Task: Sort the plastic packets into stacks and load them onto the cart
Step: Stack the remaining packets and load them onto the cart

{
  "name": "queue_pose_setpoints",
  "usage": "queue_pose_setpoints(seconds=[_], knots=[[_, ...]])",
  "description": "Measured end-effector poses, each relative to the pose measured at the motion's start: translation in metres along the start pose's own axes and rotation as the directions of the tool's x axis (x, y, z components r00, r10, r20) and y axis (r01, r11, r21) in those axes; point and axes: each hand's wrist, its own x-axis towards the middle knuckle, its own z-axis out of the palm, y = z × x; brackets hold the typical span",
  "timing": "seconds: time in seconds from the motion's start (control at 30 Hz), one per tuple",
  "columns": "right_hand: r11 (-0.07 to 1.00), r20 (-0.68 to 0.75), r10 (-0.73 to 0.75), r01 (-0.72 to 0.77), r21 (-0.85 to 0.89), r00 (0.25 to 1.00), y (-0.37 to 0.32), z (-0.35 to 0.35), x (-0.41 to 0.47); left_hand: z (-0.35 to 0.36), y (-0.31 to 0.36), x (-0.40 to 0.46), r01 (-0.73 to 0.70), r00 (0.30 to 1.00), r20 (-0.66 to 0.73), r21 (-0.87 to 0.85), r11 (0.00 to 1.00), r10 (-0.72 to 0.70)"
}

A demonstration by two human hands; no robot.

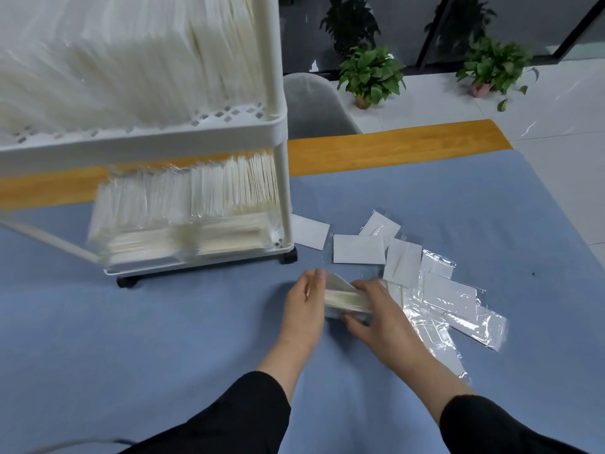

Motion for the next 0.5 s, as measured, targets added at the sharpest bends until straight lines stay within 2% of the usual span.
queue_pose_setpoints(seconds=[0.07, 0.13, 0.23, 0.3, 0.43, 0.5], knots=[[1.0, 0.026, -0.013, 0.013, 0.022, 1.0, -0.001, -0.001, 0.002, 0.002, 0.001, 0.002, -0.01, 1.0, -0.01, 0.004, 1.0, 0.01], [0.997, 0.037, -0.068, 0.069, -0.027, 0.997, 0.0, -0.001, 0.004, 0.003, 0.0, 0.004, -0.039, 0.999, -0.014, 0.037, 0.999, 0.04], [0.987, 0.038, -0.132, 0.135, -0.092, 0.991, 0.004, 0.0, 0.005, 0.002, -0.007, 0.01, -0.058, 0.991, -0.116, 0.085, 0.995, 0.068], [0.992, 0.033, -0.1, 0.102, -0.069, 0.994, 0.006, -0.001, 0.004, 0.002, -0.011, 0.013, -0.028, 0.991, -0.13, 0.102, 0.994, 0.041], [0.99, 0.091, -0.102, 0.111, -0.093, 0.991, 0.007, 0.001, 0.004, -0.001, -0.011, 0.01, -0.017, 0.998, -0.058, 0.036, 0.999, 0.019], [0.998, 0.081, -0.036, 0.04, -0.055, 0.996, 0.002, 0.001, 0.004, -0.003, -0.008, 0.007, -0.038, 0.998, -0.046, -0.004, 0.999, 0.038]])
